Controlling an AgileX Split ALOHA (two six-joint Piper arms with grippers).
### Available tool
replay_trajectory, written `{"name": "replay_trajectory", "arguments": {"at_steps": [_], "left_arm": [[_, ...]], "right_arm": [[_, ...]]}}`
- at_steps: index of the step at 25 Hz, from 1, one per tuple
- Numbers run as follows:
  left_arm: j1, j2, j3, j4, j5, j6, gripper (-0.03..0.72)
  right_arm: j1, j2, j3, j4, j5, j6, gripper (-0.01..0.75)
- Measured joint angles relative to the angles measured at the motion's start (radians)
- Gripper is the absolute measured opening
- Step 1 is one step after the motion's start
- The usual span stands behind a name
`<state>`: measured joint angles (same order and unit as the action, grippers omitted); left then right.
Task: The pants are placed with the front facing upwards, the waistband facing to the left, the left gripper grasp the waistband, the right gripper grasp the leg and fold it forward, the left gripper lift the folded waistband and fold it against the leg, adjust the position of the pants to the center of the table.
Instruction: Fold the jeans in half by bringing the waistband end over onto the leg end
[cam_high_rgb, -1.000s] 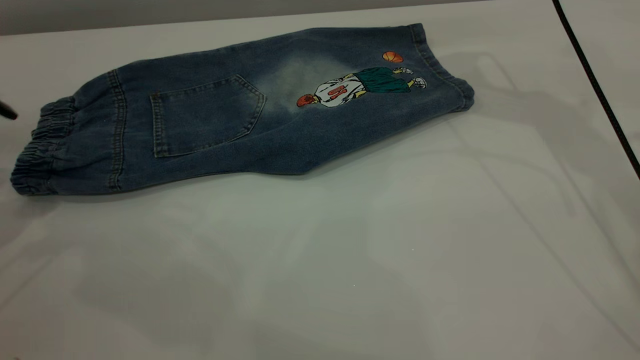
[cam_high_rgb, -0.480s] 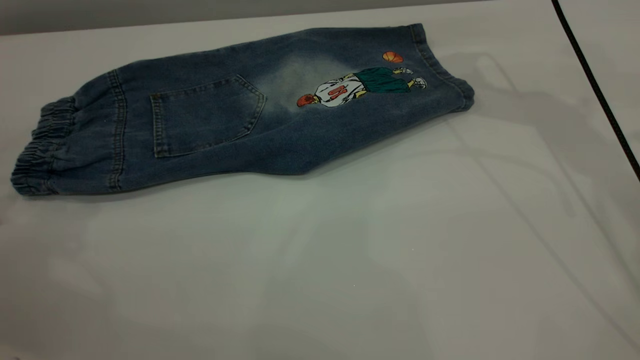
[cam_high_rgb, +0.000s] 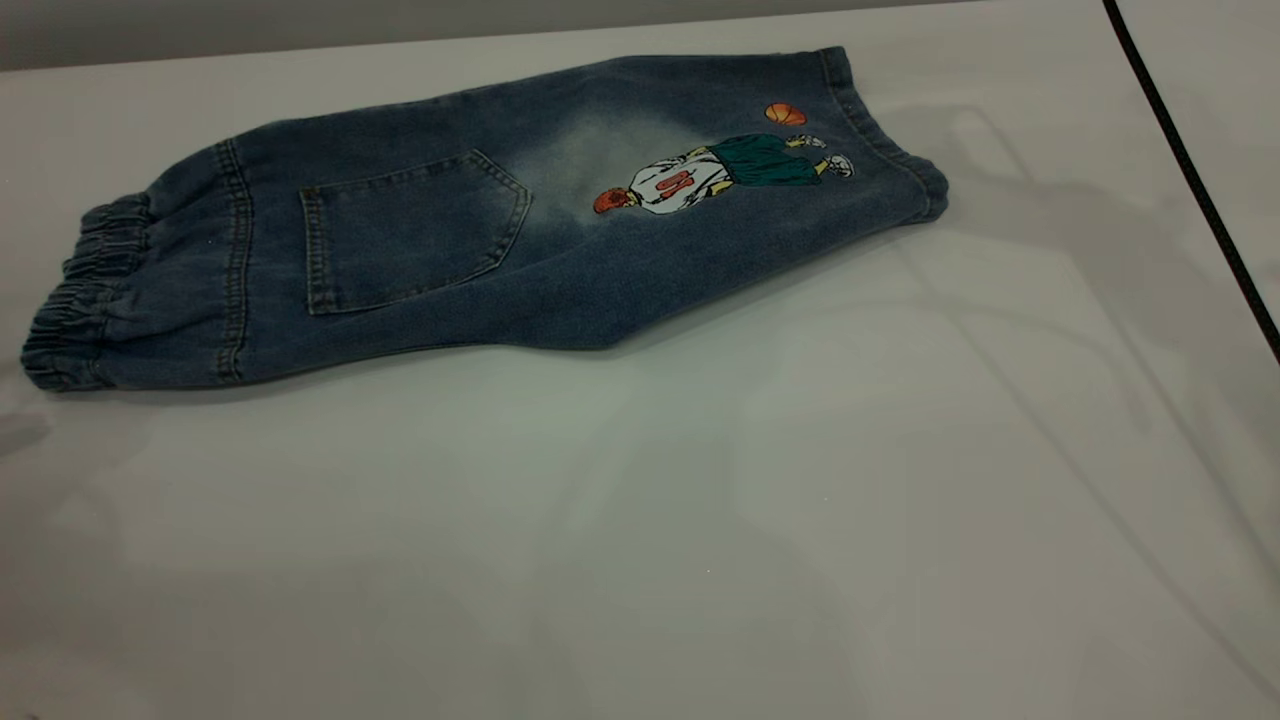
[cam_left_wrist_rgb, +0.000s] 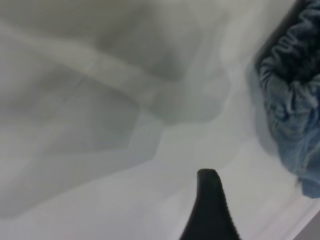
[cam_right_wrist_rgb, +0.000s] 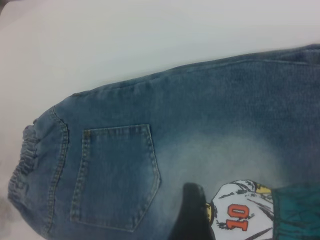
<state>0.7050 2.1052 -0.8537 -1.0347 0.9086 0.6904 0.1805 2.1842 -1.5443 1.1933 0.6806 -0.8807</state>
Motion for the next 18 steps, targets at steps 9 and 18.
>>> {"name": "replay_trajectory", "arguments": {"at_steps": [9, 18], "left_arm": [[-0.026, 0.077, 0.001, -0.192, -0.003, 0.147, 0.472], [-0.096, 0.124, 0.001, -0.380, -0.052, 0.267, 0.472]], "right_arm": [[0.000, 0.000, 0.000, 0.000, 0.001, -0.014, 0.506], [0.000, 0.000, 0.000, 0.000, 0.002, -0.015, 0.506]]}}
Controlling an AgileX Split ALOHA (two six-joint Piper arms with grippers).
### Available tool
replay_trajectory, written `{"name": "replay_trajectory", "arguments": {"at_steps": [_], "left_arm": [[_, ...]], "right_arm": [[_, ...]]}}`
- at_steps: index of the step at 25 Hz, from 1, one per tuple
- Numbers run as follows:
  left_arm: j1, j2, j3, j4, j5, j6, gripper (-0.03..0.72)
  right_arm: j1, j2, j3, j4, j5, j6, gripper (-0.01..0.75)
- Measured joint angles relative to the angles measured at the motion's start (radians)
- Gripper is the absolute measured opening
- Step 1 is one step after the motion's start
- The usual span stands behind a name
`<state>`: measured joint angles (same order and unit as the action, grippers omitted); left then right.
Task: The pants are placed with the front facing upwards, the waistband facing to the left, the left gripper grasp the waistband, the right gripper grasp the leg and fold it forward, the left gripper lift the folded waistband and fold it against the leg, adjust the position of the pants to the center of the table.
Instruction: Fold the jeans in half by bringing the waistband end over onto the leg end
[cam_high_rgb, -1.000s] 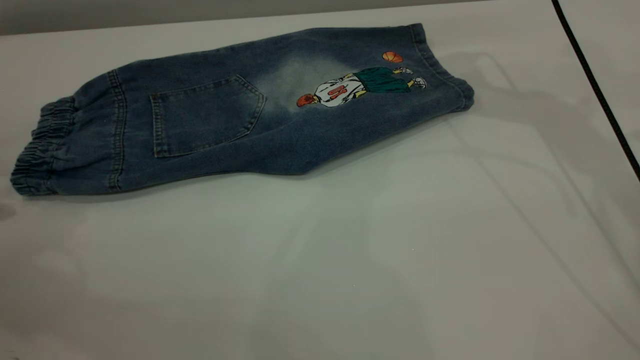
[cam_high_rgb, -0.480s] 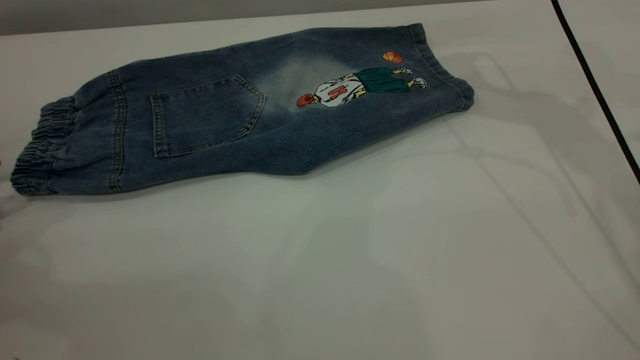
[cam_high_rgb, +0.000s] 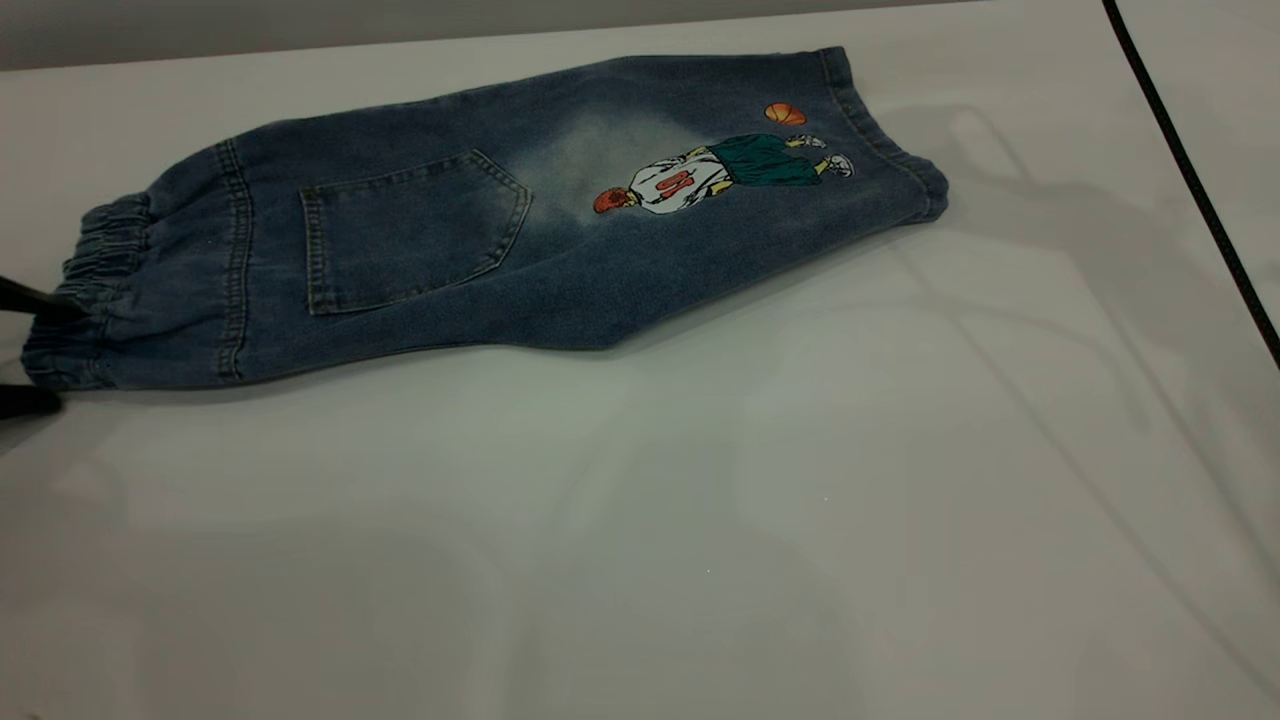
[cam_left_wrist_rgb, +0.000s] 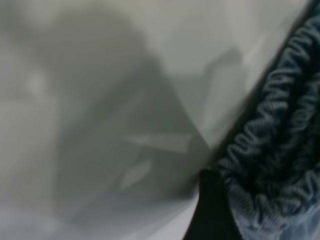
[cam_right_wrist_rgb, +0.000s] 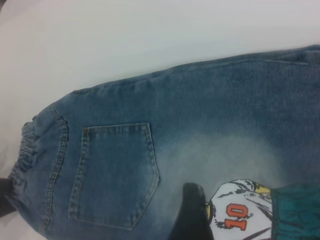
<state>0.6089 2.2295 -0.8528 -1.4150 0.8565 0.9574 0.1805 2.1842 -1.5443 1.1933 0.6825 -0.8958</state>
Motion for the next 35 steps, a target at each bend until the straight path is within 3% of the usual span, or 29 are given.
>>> {"name": "replay_trajectory", "arguments": {"at_steps": [12, 15, 19, 21, 31, 35], "left_arm": [[-0.077, 0.041, 0.000, -0.176, -0.024, 0.040, 0.444], [-0.077, 0.041, 0.000, -0.210, -0.062, 0.028, 0.380], [-0.077, 0.042, 0.001, -0.209, -0.098, 0.028, 0.200], [-0.077, 0.042, 0.002, -0.207, -0.102, 0.032, 0.138], [-0.107, 0.008, 0.039, -0.056, -0.105, 0.002, 0.141], [-0.108, -0.064, 0.098, 0.021, -0.161, -0.003, 0.141]], "right_arm": [[0.000, 0.000, 0.000, 0.000, 0.016, -0.001, 0.507], [0.000, 0.007, 0.000, 0.003, 0.017, -0.001, 0.507], [0.011, 0.047, 0.000, 0.043, 0.056, -0.001, 0.507], [0.034, 0.070, 0.000, 0.075, 0.095, -0.010, 0.507], [0.224, 0.145, -0.040, 0.149, -0.009, -0.056, 0.507], [0.289, 0.191, -0.097, 0.148, -0.034, -0.056, 0.507]]}}
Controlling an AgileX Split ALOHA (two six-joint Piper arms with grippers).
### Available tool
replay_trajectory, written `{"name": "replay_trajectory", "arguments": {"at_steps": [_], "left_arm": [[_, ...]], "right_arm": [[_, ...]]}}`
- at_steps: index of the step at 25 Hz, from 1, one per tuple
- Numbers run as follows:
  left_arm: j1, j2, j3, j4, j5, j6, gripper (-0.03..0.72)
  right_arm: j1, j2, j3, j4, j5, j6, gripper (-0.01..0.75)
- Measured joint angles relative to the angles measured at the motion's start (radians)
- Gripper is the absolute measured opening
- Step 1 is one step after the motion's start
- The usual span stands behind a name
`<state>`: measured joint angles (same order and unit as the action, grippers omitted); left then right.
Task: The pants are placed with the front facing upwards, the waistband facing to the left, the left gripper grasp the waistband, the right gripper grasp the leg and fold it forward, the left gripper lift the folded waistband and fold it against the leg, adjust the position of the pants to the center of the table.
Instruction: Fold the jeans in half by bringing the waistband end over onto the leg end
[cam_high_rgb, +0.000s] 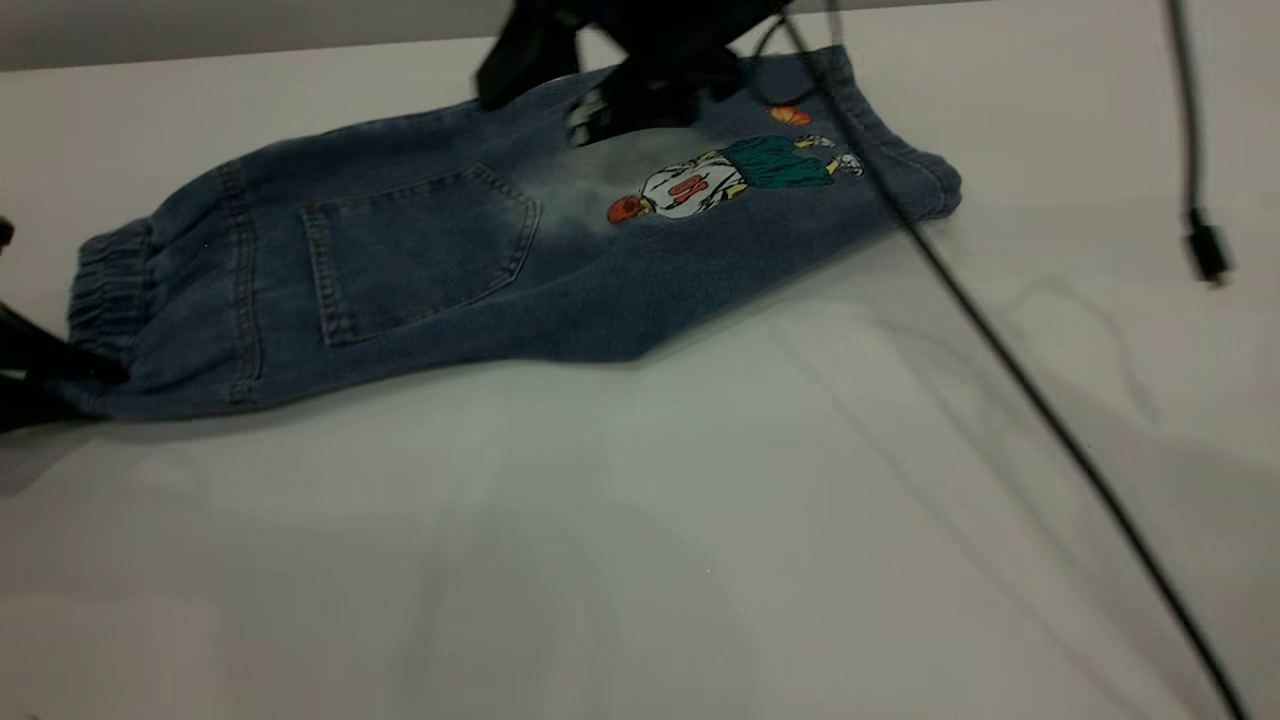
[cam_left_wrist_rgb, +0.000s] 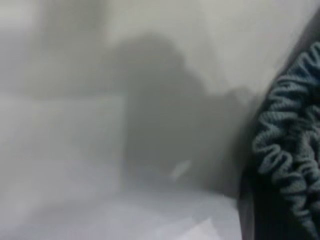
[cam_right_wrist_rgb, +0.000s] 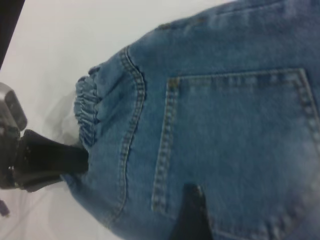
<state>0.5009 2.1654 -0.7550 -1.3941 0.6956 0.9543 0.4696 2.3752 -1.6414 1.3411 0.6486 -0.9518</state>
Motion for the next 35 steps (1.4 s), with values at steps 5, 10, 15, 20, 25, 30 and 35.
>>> {"name": "replay_trajectory", "arguments": {"at_steps": [5, 10, 15, 20, 25, 30, 35], "left_arm": [[0.002, -0.138, 0.072, 0.074, -0.014, -0.014, 0.141], [0.002, -0.307, 0.090, 0.150, 0.026, -0.089, 0.141], [0.002, -0.474, 0.090, 0.230, 0.047, -0.175, 0.141], [0.002, -0.640, 0.086, 0.255, 0.094, -0.212, 0.141], [0.002, -0.763, 0.085, 0.252, 0.125, -0.237, 0.141], [-0.016, -0.819, 0.085, 0.250, 0.154, -0.254, 0.141], [-0.015, -0.835, 0.085, 0.294, 0.146, -0.254, 0.141]], "right_arm": [[0.041, 0.073, -0.063, -0.003, -0.001, 0.023, 0.505], [0.087, 0.124, -0.077, -0.008, 0.024, 0.033, 0.484], [0.151, 0.136, -0.080, -0.009, 0.027, 0.033, 0.479], [0.227, 0.149, -0.082, 0.006, 0.026, 0.033, 0.479], [0.289, 0.151, -0.082, 0.025, 0.026, 0.034, 0.479], [0.331, 0.151, -0.082, 0.049, 0.024, 0.033, 0.479], [0.305, 0.145, -0.082, 0.002, 0.034, 0.032, 0.478]]}}
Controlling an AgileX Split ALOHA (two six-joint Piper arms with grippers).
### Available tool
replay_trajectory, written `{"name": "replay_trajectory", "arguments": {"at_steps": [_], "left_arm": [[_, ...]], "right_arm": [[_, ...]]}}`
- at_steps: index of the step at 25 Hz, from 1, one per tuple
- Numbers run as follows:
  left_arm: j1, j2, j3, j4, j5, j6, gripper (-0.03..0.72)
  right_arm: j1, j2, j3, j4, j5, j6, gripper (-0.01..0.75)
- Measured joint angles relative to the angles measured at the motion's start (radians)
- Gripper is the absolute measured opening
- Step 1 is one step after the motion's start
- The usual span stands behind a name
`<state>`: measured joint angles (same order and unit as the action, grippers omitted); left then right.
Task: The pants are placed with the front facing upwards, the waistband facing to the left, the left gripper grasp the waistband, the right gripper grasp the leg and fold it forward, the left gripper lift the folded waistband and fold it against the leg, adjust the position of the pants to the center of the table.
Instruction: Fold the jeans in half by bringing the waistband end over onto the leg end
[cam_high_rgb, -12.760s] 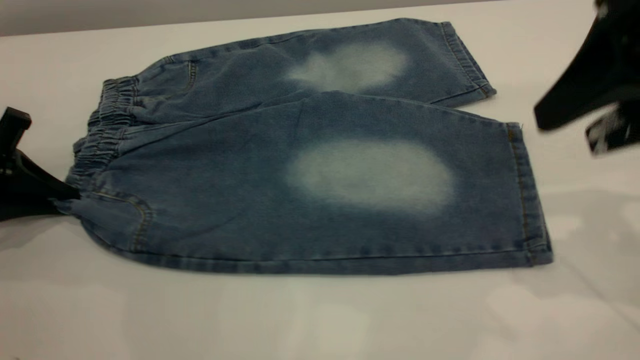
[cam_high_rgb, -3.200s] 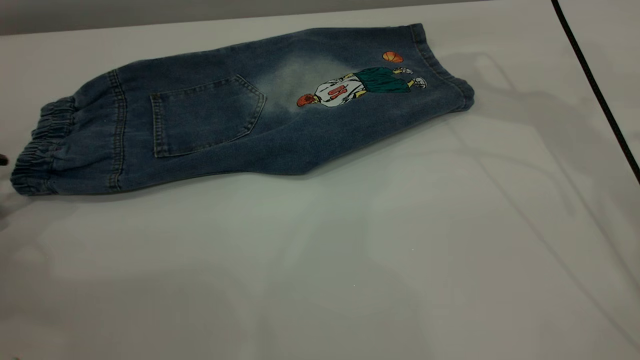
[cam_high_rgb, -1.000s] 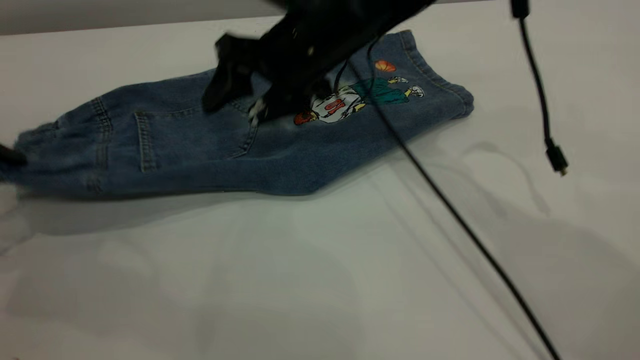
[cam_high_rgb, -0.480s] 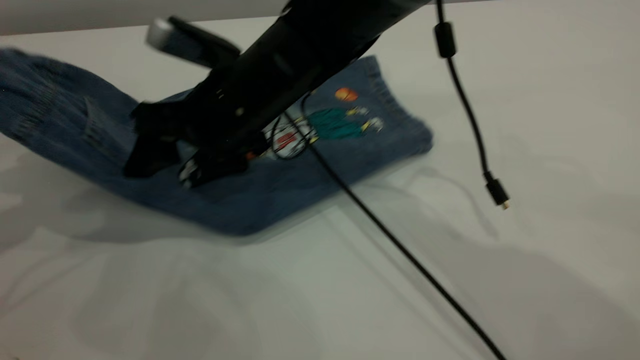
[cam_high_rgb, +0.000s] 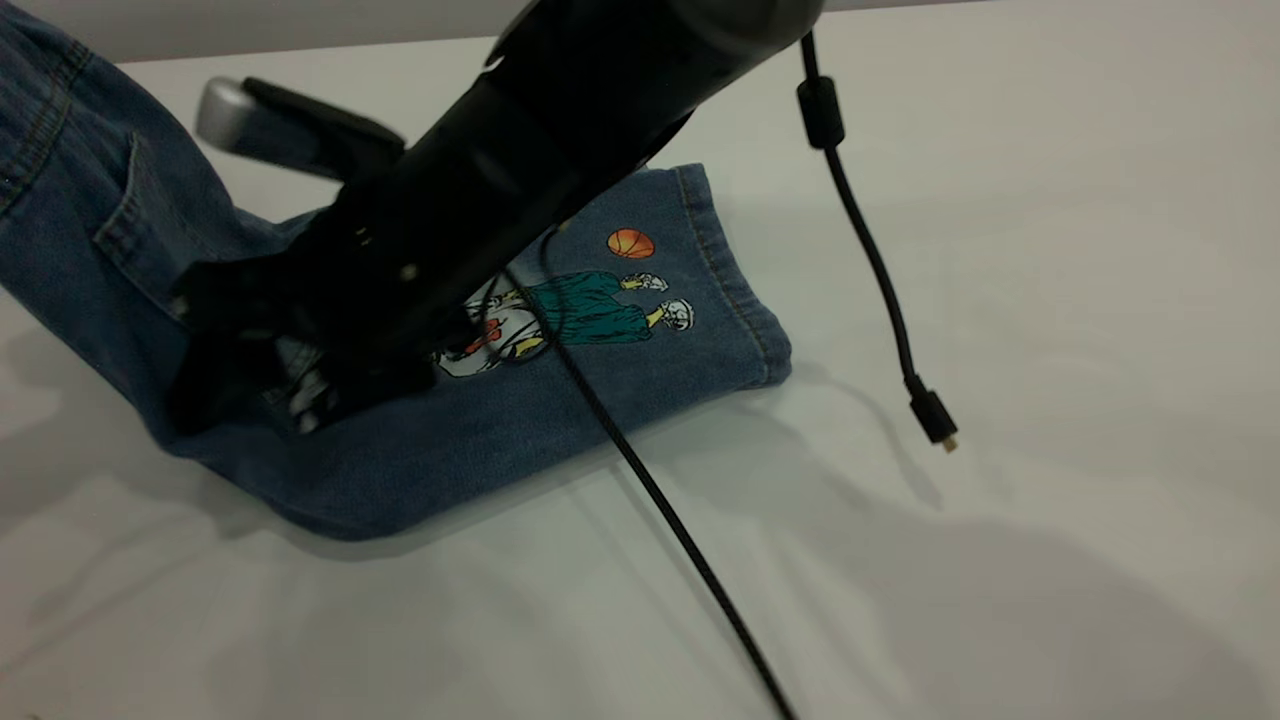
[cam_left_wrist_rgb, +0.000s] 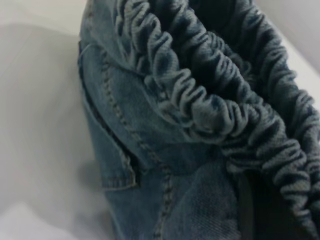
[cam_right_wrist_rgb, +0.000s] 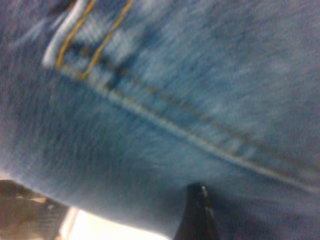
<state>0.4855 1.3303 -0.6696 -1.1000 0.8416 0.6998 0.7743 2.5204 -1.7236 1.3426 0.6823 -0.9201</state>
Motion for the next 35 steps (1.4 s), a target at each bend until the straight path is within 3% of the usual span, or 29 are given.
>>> {"name": "replay_trajectory", "arguments": {"at_steps": [9, 16, 25, 35], "left_arm": [[0.000, 0.000, -0.001, 0.027, 0.022, -0.006, 0.141], [-0.052, 0.001, -0.002, -0.038, 0.040, 0.026, 0.141], [-0.216, 0.001, -0.002, -0.110, -0.039, 0.026, 0.141], [-0.230, 0.001, -0.002, -0.107, -0.019, 0.027, 0.141]], "right_arm": [[-0.137, -0.009, 0.000, -0.159, 0.024, 0.083, 0.477], [-0.112, 0.010, -0.003, -0.244, -0.019, 0.135, 0.476], [-0.065, 0.015, -0.002, -0.237, -0.002, 0.132, 0.476], [-0.179, -0.067, -0.007, -0.263, 0.017, 0.135, 0.476]]}}
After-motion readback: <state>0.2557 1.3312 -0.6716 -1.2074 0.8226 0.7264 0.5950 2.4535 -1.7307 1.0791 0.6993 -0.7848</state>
